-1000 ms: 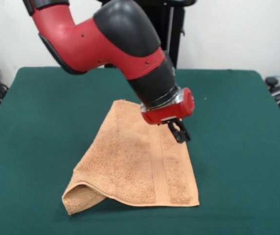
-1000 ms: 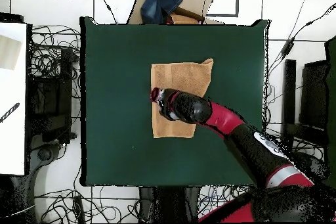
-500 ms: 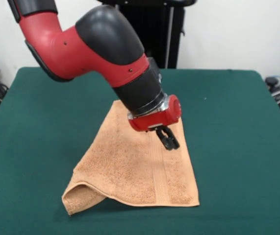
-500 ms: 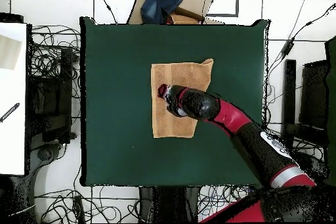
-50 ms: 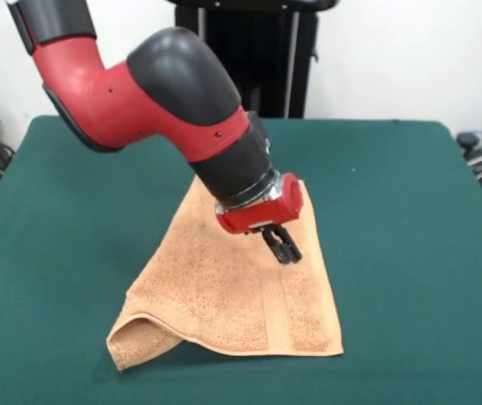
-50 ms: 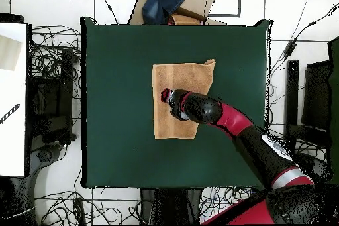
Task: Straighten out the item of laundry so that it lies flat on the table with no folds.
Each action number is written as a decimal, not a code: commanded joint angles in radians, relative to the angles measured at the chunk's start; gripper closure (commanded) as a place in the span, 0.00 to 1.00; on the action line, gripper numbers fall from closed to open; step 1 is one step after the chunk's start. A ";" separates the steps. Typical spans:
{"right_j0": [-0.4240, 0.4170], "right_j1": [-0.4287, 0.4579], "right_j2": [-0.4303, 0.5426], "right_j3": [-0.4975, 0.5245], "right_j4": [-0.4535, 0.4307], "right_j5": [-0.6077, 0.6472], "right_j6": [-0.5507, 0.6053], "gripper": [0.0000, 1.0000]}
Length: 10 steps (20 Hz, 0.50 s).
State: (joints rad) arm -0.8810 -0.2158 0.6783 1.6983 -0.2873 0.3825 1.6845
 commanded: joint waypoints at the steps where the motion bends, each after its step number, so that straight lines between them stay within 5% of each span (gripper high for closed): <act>1: -0.010 0.129 0.061 -0.100 -0.100 0.010 -0.171 1.00; 10: 0.019 0.194 0.053 -0.102 -0.164 -0.075 -0.103 1.00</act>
State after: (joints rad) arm -0.9025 -0.1518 0.7087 1.6850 -0.3526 0.3819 1.6845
